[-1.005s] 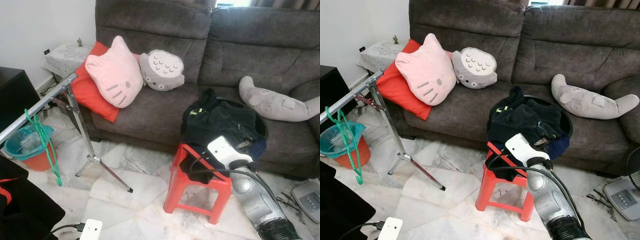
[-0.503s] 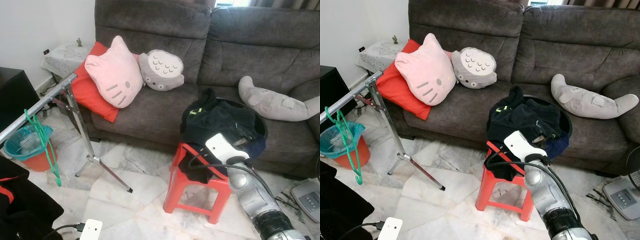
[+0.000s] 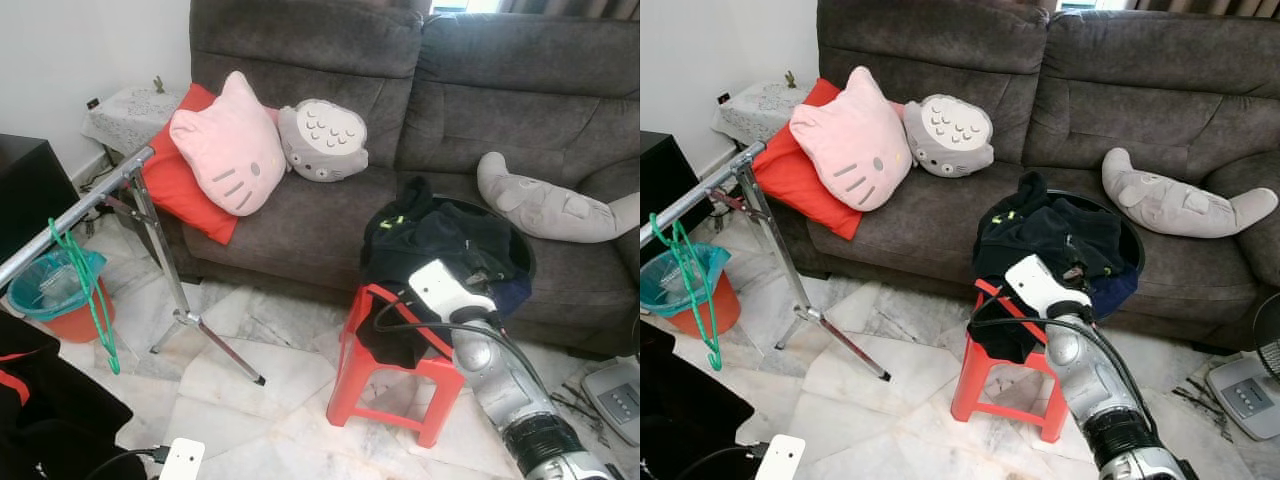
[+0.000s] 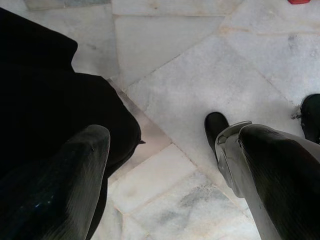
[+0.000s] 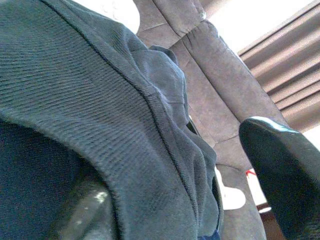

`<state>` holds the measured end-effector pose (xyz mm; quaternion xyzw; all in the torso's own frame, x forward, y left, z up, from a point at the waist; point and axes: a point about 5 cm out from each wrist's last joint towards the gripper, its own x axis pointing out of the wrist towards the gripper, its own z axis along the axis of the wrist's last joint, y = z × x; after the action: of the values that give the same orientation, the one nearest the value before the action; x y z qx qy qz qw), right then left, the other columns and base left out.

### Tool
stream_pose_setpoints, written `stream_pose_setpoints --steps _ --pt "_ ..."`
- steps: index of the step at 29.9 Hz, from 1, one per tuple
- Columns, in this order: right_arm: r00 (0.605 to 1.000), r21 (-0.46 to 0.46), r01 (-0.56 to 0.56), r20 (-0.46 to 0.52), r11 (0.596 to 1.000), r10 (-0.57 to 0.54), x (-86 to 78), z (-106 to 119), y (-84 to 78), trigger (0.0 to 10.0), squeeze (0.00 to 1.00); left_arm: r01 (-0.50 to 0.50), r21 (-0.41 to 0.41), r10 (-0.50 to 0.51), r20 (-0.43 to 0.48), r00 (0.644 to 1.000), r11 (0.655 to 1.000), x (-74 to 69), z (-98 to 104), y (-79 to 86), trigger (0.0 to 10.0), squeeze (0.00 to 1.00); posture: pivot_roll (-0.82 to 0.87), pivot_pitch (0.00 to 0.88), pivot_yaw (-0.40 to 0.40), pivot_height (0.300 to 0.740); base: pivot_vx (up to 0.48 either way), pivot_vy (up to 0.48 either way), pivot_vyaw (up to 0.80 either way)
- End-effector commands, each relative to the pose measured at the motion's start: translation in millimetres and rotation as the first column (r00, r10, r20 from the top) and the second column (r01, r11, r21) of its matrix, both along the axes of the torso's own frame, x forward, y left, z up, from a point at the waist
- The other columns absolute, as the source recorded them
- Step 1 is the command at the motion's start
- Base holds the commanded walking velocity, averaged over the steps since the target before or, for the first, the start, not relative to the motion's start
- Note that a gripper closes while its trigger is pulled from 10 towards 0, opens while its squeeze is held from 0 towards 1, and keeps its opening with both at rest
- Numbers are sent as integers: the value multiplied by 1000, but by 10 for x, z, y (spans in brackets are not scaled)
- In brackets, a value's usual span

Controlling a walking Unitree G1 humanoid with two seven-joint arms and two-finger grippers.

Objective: Hang hanger

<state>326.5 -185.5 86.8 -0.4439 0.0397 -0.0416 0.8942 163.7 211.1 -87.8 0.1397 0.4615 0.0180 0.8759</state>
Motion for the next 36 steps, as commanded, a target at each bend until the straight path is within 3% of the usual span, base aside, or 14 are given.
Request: stream_pose_setpoints --steps 1,12,36 --pt "1000 12 -17 16 1000 17 22 37 41 0 0 -3 11 3 -23 1000 1000 -50 -21 16 10000 0 -2 0 -46 740 0 0 0" --pt "999 25 -22 -27 999 22 -33 -56 74 0 0 3 12 -3 -26 1000 1000 -51 -20 28 10000 0 -2 0 -42 740 0 0 0" --pt "1000 42 -22 -5 999 23 -29 -15 103 0 0 5 7 -5 -27 1000 1000 -59 -27 5 10000 0 -2 0 -44 740 0 0 0"
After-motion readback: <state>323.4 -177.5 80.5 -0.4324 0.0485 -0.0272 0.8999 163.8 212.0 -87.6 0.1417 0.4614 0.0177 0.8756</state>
